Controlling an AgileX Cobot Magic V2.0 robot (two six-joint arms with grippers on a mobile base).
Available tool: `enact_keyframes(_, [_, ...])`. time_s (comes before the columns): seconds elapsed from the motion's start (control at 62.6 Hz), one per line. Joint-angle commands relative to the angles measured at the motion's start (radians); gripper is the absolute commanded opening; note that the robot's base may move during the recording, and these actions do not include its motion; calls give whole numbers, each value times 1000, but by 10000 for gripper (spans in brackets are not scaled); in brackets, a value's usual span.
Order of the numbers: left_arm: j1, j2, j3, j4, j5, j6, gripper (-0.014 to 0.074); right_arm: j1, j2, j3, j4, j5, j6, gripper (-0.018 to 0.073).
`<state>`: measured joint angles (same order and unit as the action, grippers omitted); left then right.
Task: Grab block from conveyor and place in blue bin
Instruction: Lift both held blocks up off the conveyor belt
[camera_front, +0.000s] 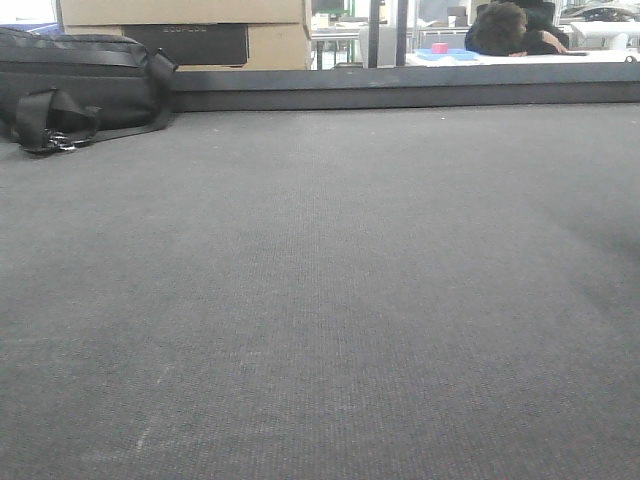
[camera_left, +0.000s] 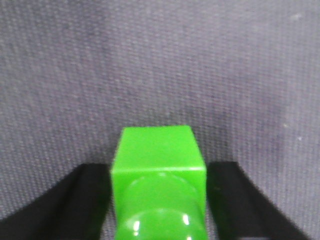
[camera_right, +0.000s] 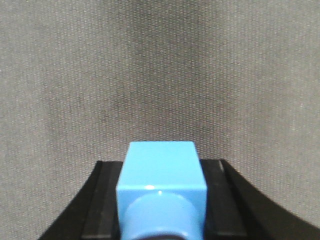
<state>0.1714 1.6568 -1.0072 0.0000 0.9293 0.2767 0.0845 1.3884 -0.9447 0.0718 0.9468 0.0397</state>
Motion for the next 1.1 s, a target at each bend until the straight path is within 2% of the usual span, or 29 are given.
enact_keyframes(0.0, [1, -9, -12, -14, -1, 4, 112, -5, -10, -5, -5, -10, -2, -162])
enact_keyframes(0.096, [1, -28, -25, -19, 15, 4, -112, -5, -15, -5, -5, -8, -2, -162])
enact_keyframes(0.144, [1, -45, -26, -31, 19, 4, -111, -3, -23, -5, -5, -6, -2, -162])
enact_keyframes(0.272, [-1, -143, -26, -137, 6, 4, -111, -1, -62, -5, -5, -17, -2, -162])
enact_keyframes(0.335, [-13, -200, -15, -156, -21, 4, -111, -1, -95, -5, -5, -39, -2, -162])
enact_keyframes(0.415, [-38, -328, 18, -173, -105, -8, -111, -1, -162, 8, -5, -111, -2, -162])
enact_keyframes(0.591, [-49, -563, 161, -180, -383, -121, -111, -1, -324, 93, -5, -308, -2, -162])
enact_keyframes(0.783, [-49, -840, 375, -181, -630, -127, -111, -1, -526, 274, -5, -507, -2, -162])
enact_keyframes(0.942, [-49, -1068, 558, -177, -768, -127, -111, -1, -687, 487, -22, -689, -2, -162])
enact_keyframes(1.086, [-49, -1254, 658, -170, -803, -127, -111, -1, -797, 607, -108, -892, -2, -162])
